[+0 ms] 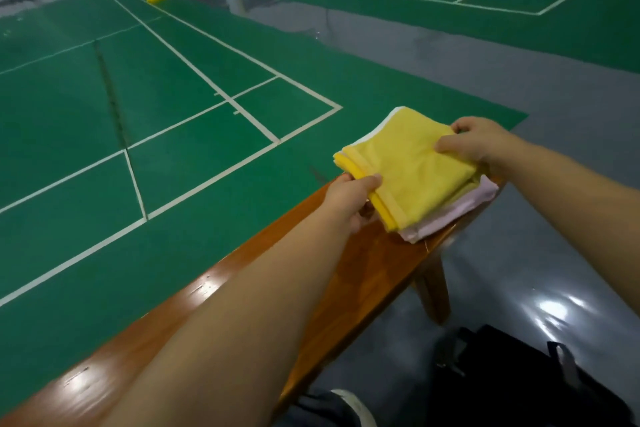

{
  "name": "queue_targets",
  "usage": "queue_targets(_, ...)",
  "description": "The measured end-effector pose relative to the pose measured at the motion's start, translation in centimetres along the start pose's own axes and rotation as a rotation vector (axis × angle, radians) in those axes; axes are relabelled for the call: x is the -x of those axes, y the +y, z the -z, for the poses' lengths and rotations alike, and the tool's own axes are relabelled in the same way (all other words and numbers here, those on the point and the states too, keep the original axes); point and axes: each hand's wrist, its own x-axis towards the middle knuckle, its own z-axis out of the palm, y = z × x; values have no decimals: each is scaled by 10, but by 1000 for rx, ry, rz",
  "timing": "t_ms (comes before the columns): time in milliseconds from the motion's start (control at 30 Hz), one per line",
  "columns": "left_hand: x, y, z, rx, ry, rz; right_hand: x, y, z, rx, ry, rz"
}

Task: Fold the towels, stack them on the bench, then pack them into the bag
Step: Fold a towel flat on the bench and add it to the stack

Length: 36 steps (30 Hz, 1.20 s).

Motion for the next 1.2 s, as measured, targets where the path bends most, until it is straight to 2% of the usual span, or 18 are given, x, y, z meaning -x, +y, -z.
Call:
queue_targets(167, -32, -15, -29, -40, -13, -19, -26, 31, 6, 168, 41, -13)
queue_targets(267, -35, -24, -21, -49, 0, 1, -30, 46, -5, 291, 29, -67)
queue_targets(333, -28, -26, -7, -13, -6, 10, -29, 45, -13, 347, 99, -58)
queue_targets(400, -15, -24, 10, 19, 5, 1, -20, 33, -22, 404, 211, 29)
queue_targets(467, 6, -24, 31, 60, 31, -28, 0, 15, -38, 381, 245, 202)
queue_targets(533, 30, -26, 54, 102, 41, -62, 28, -6, -60, 286, 161, 351)
queue_targets(633, 72, -40, 100, 167, 108, -120, 78, -36, -107, 159, -37, 459)
queue_targets(900, 196, -105, 242, 236, 473, -280, 226, -101, -248, -6, -450, 508)
queue_targets(1100, 306, -145, 345, 230, 792, -362, 340, -132, -349, -26, -704, 572)
queue_targets(1200, 354, -167, 389, 150, 976, -392, 385, -148, -386, 10, -812, 580)
